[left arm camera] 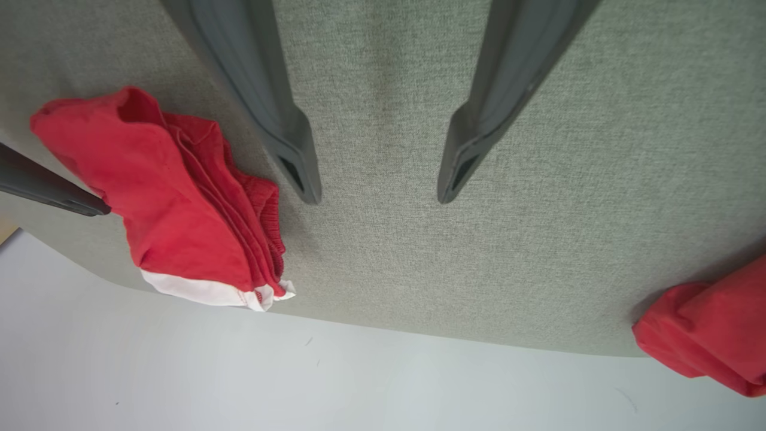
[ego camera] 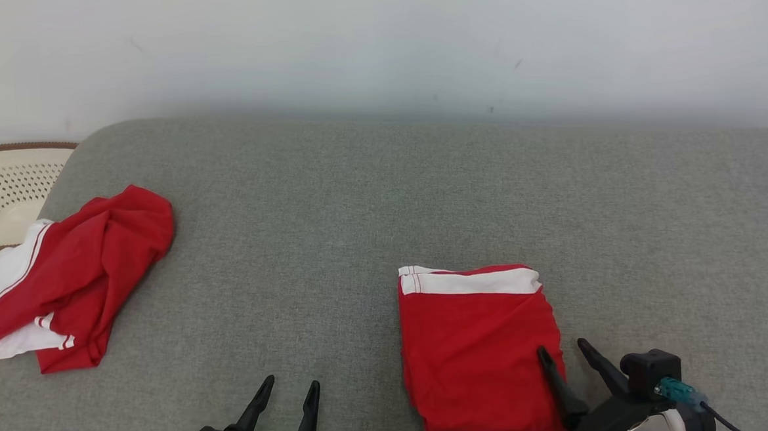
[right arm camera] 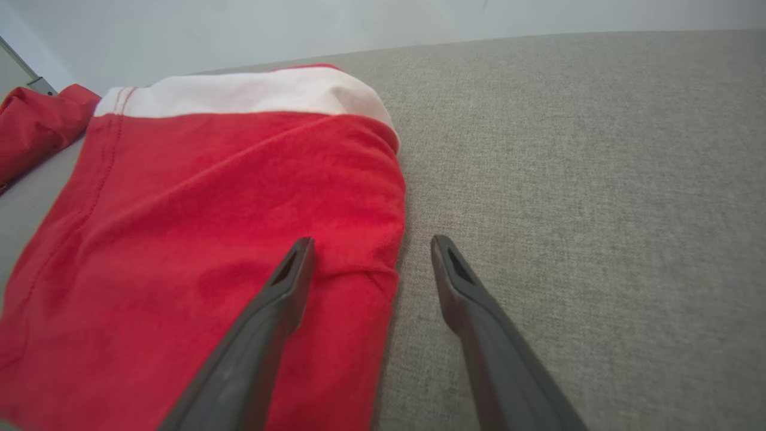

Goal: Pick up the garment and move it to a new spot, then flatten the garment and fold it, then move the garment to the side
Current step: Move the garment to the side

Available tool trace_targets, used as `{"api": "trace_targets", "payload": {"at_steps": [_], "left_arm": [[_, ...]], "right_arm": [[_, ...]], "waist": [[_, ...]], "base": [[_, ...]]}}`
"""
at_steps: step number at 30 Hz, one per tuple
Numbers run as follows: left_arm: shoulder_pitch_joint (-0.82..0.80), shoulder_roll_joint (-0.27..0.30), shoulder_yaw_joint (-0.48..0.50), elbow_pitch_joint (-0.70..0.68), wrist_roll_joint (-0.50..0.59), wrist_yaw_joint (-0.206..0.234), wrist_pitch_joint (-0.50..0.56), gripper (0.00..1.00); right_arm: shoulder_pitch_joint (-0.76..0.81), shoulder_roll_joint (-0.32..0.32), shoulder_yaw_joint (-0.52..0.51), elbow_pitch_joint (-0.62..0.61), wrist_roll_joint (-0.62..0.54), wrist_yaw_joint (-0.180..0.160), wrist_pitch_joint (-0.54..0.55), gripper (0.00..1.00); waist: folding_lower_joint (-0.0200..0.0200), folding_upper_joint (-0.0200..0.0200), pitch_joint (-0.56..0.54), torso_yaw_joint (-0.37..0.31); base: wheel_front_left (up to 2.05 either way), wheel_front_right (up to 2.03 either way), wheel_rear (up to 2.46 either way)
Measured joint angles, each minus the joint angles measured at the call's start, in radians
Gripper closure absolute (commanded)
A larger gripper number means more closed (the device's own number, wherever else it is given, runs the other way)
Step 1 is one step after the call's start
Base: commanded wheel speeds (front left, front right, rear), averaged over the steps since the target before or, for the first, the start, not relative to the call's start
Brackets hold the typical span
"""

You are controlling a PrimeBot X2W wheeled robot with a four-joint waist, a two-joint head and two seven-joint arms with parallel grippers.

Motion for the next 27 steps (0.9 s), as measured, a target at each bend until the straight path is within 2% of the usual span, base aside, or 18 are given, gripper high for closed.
{"api": "trace_targets", "payload": {"at_steps": [11, 12, 13, 14, 15, 21, 27], "left_arm": [[-0.015, 0.000, -0.017, 0.001, 0.009, 0.000, 0.000, 0.00], [-0.018, 0.000, -0.020, 0.001, 0.009, 0.000, 0.000, 0.00], [-0.021, 0.000, -0.024, 0.000, 0.009, 0.000, 0.000, 0.00], [-0.025, 0.000, -0.027, -0.001, 0.009, 0.001, 0.000, 0.00], [-0.031, 0.000, -0.030, -0.003, 0.009, 0.001, 0.000, 0.00], [-0.037, 0.000, -0.038, 0.000, 0.018, 0.002, 0.000, 0.00], [-0.023, 0.000, -0.038, 0.003, 0.018, 0.005, 0.000, 0.00]], "right_arm": [[-0.037, 0.029, -0.049, 0.094, -0.016, 0.000, 0.000, 0.00], [-0.039, 0.029, -0.048, 0.105, -0.015, 0.000, -0.001, 0.12], [-0.041, 0.029, -0.047, 0.113, -0.012, 0.000, -0.002, 0.53], [-0.043, 0.028, -0.044, 0.118, -0.009, 0.000, -0.002, 0.80], [-0.047, 0.026, -0.043, 0.119, -0.008, 0.000, -0.002, 1.00], [-0.053, 0.021, -0.047, 0.091, -0.021, 0.000, 0.000, 1.00], [-0.027, 0.024, -0.067, 0.077, -0.046, 0.000, 0.000, 1.00]], "waist": [[0.0000, 0.0000, 0.029, 0.040], [0.0000, 0.0000, 0.033, 0.045], [0.0000, -0.0001, 0.037, 0.049], [0.0000, 0.0000, 0.041, 0.053], [-0.0001, -0.0001, 0.045, 0.057], [0.0000, 0.0000, 0.048, 0.064], [0.0000, 0.0000, 0.018, 0.036]], "base": [[0.00, 0.00, 0.00], [0.00, 0.00, 0.00], [0.00, 0.00, 0.00], [0.00, 0.00, 0.00], [0.00, 0.00, 0.00], [0.00, 0.00, 0.00], [0.00, 0.00, 0.00]]}}
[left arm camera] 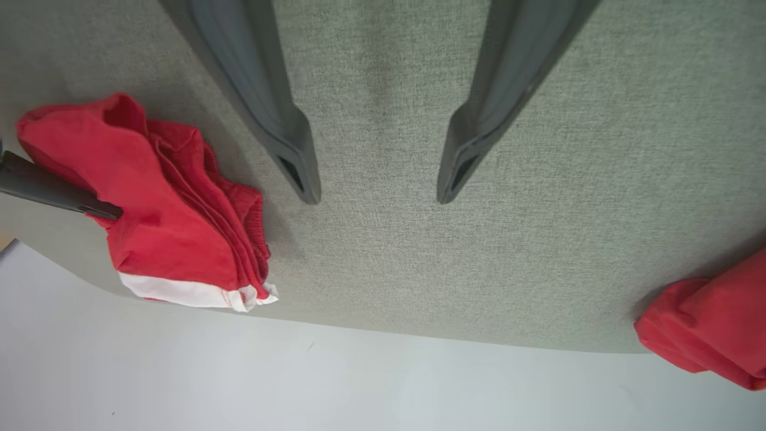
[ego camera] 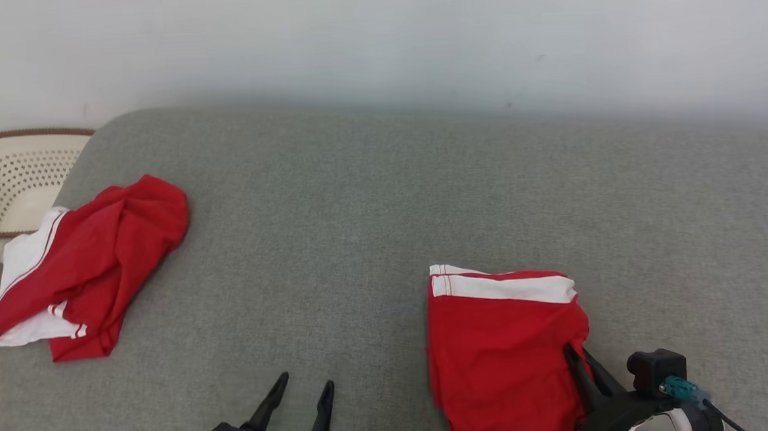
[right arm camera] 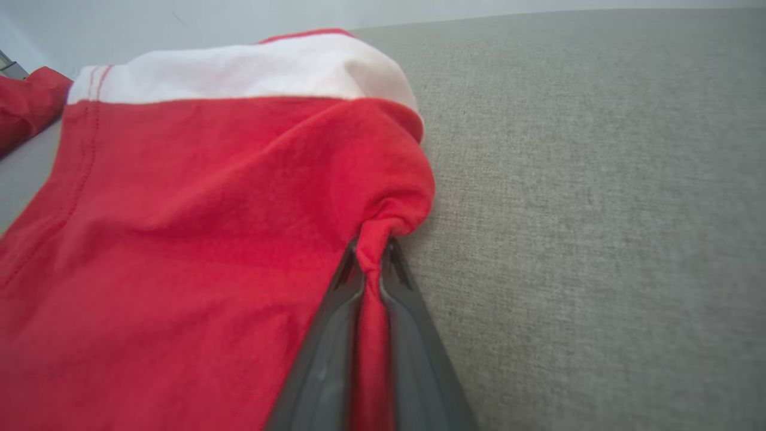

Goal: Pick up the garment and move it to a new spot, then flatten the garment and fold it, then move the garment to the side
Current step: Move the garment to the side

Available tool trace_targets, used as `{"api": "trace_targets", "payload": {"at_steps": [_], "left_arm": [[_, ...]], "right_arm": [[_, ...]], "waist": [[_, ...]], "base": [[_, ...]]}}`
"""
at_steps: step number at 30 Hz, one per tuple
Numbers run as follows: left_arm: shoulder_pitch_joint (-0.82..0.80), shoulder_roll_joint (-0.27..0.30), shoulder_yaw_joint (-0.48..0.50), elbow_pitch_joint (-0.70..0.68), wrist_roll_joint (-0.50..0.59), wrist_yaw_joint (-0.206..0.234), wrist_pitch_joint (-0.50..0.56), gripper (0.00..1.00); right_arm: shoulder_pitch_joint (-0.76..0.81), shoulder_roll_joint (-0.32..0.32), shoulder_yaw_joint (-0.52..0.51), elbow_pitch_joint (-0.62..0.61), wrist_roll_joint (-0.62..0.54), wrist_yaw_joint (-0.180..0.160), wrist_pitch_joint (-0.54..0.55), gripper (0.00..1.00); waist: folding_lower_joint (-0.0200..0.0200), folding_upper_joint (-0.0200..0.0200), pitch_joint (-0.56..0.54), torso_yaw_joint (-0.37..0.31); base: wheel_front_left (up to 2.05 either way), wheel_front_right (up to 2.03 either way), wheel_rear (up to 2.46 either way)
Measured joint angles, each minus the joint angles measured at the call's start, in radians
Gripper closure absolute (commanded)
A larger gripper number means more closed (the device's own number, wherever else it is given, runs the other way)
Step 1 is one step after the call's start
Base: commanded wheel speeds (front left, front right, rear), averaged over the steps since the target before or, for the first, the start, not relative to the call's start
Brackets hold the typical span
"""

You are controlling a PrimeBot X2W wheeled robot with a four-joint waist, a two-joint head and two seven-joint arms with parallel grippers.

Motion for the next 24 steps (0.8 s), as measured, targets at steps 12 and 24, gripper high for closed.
{"api": "trace_targets", "payload": {"at_steps": [12, 24], "left_arm": [[0.012, 0.000, 0.001, 0.002, 0.010, -0.004, 0.000, 0.00], [0.001, 0.000, 0.002, -0.024, 0.018, 0.000, 0.000, 0.00]], "right_arm": [[0.036, 0.013, -0.039, -0.002, -0.017, 0.000, 0.000, 1.00], [0.028, 0.015, -0.042, -0.010, -0.024, 0.000, 0.000, 1.00]], "waist": [[0.0000, 0.0000, -0.037, -0.103], [0.0000, 0.0000, -0.038, -0.256]], "base": [[0.00, 0.00, 0.00], [0.00, 0.00, 0.00]]}}
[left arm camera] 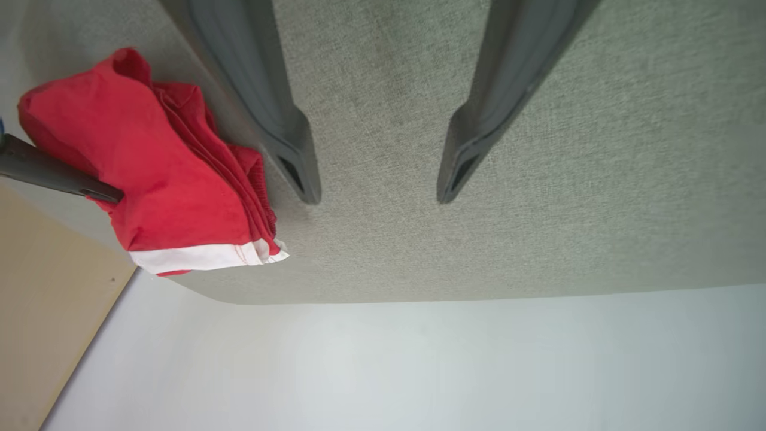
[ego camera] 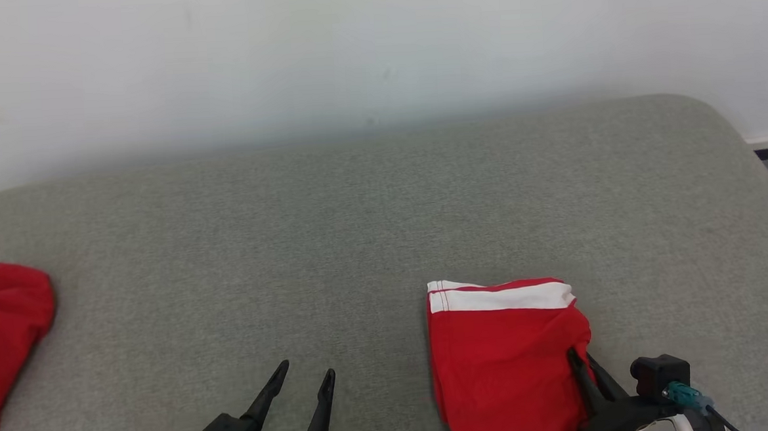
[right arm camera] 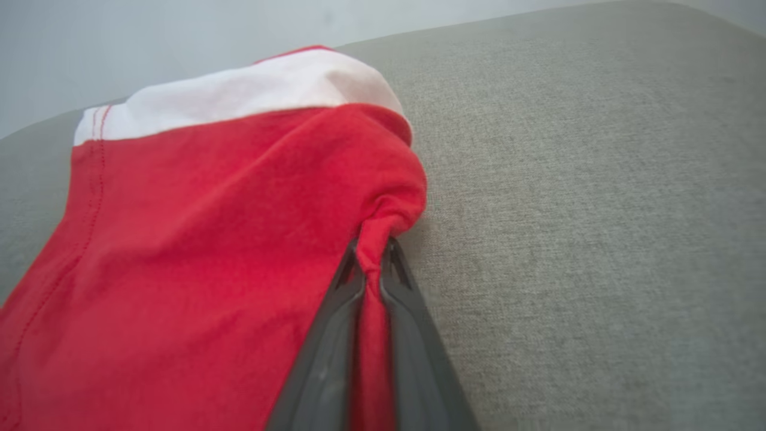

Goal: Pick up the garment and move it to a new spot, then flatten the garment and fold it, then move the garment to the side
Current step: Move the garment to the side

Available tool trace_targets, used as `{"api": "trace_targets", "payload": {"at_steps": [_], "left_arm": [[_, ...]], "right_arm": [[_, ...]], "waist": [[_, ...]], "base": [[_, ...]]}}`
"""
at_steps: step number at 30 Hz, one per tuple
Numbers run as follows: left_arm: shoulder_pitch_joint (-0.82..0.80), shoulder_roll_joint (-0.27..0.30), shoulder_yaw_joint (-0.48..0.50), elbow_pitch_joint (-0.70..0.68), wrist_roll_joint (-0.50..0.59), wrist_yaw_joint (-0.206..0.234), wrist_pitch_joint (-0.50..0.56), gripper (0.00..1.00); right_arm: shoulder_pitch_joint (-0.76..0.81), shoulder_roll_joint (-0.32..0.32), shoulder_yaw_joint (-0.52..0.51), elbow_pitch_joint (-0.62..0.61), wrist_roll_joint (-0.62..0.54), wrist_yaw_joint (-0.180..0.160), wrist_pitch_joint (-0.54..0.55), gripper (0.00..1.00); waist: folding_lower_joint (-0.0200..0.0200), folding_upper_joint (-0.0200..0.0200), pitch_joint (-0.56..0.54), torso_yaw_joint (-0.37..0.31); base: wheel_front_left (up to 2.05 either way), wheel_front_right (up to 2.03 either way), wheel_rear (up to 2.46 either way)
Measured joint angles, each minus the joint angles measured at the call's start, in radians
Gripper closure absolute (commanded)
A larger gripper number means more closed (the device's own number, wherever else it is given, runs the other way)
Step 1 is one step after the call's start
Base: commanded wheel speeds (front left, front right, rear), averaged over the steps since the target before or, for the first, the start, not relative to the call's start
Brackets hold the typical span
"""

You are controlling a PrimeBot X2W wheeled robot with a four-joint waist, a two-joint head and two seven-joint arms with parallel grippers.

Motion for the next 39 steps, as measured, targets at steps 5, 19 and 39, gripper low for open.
{"api": "trace_targets", "payload": {"at_steps": [5, 19, 39], "left_arm": [[-0.014, 0.000, -0.003, -0.005, 0.002, 0.003, 0.000, 0.00], [-0.044, -0.001, -0.015, -0.052, -0.030, 0.003, 0.000, 0.00], [-0.207, 0.001, -0.053, -0.098, 0.070, 0.004, 0.000, 0.00]], "right_arm": [[-0.007, 0.002, 0.000, 0.002, 0.000, 0.000, 0.000, 1.00], [-0.021, -0.006, 0.040, 0.013, 0.002, 0.000, 0.000, 1.00], [-0.461, -0.160, -0.137, 0.091, -0.112, 0.000, 0.000, 1.00]], "waist": [[0.0000, 0.0000, 0.004, -0.070], [0.0000, 0.0000, 0.026, -0.259], [0.0002, 0.0001, 0.260, -0.201]], "base": [[0.00, 0.00, 0.00], [0.00, 0.00, 0.00], [0.00, 0.00, 0.00]]}}
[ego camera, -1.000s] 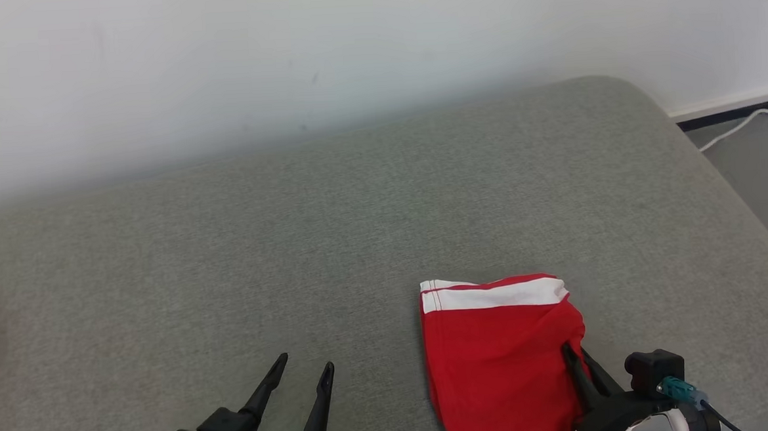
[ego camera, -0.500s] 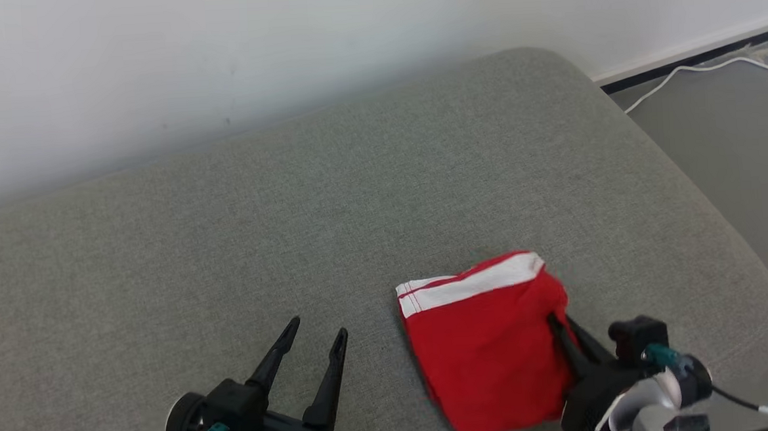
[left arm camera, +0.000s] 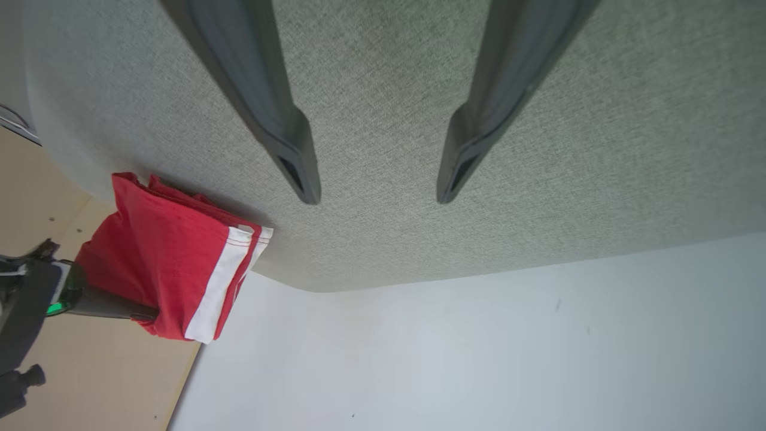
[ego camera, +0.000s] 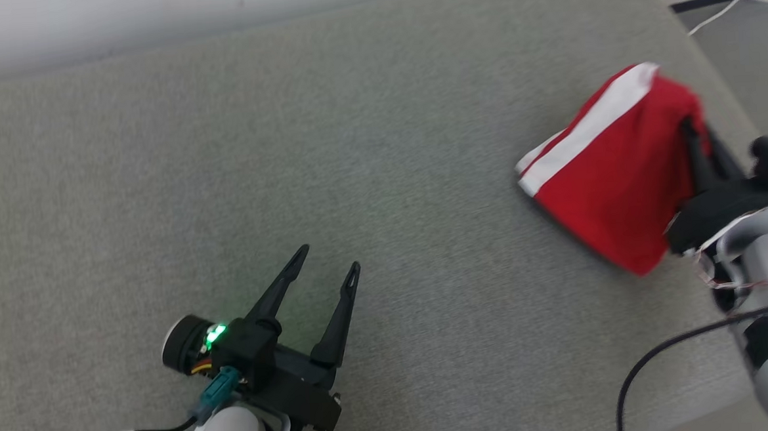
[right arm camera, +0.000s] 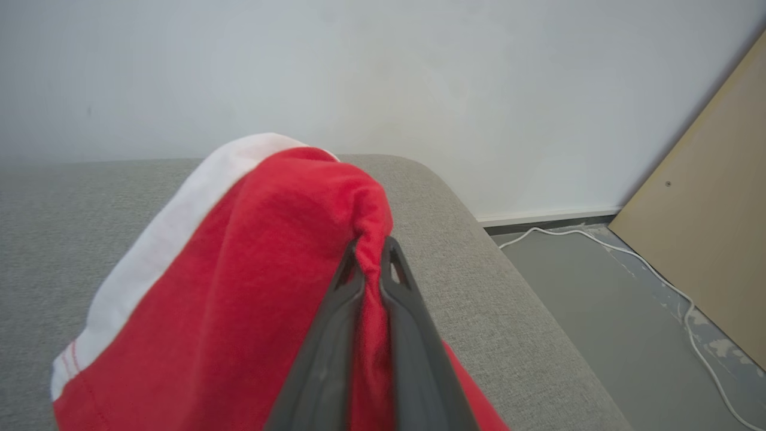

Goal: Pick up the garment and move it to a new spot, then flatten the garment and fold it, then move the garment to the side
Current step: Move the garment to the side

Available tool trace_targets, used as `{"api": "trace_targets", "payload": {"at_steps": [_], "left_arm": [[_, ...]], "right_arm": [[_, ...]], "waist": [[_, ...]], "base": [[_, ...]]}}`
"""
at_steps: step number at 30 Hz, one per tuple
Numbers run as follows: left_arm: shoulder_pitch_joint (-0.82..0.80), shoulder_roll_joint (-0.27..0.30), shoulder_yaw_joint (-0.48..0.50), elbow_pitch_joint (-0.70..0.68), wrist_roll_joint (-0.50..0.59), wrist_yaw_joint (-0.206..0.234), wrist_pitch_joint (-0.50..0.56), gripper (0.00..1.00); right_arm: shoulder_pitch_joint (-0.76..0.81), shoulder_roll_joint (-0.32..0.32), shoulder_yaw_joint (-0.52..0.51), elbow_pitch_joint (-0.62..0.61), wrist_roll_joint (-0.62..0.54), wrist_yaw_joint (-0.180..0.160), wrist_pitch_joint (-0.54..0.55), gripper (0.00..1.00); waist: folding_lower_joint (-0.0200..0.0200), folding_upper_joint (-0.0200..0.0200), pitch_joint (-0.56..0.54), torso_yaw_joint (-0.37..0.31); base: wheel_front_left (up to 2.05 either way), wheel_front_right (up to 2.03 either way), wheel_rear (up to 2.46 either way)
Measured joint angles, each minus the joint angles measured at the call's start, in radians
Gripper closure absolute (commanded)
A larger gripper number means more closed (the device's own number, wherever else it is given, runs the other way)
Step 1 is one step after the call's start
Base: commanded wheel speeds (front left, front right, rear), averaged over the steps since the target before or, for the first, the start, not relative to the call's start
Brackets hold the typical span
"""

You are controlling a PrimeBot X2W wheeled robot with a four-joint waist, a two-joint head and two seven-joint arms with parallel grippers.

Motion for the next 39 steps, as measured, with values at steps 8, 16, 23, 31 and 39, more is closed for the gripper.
{"api": "trace_targets", "payload": {"at_steps": [8, 16, 23, 31, 39], "left_arm": [[-0.041, -0.001, -0.024, -0.011, 0.030, -0.008, 0.000, 0.00], [-0.057, -0.003, -0.027, -0.023, 0.061, -0.009, -0.001, 0.00], [-0.070, -0.009, -0.032, -0.025, 0.064, -0.013, -0.003, 0.00], [-0.063, -0.004, -0.026, -0.002, 0.056, -0.012, -0.002, 0.00], [0.005, 0.000, 0.011, 0.010, 0.032, 0.009, 0.000, 0.00]], "right_arm": [[-0.098, -0.079, -0.255, 0.114, -0.130, 0.000, 0.000, 1.00], [-0.097, -0.099, -0.497, 0.171, -0.291, 0.000, 0.000, 1.00], [-0.083, -0.080, -0.657, 0.187, -0.396, 0.000, 0.000, 1.00], [-0.068, -0.063, -0.783, 0.196, -0.505, 0.000, 0.000, 0.00], [0.018, -0.021, -0.677, 0.063, -0.481, 0.000, 0.000, 0.00]], "waist": [[0.0001, 0.0000, 0.115, 0.075], [0.0000, 0.0000, 0.184, 0.136], [-0.0001, 0.0000, 0.202, 0.158], [-0.0001, 0.0000, 0.165, 0.158], [-0.0002, 0.0000, 0.084, 0.164]], "base": [[0.00, 0.00, 0.00], [0.00, 0.00, 0.00], [0.00, 0.00, 0.00], [0.00, 0.00, 0.00], [0.00, 0.00, 0.00]]}}
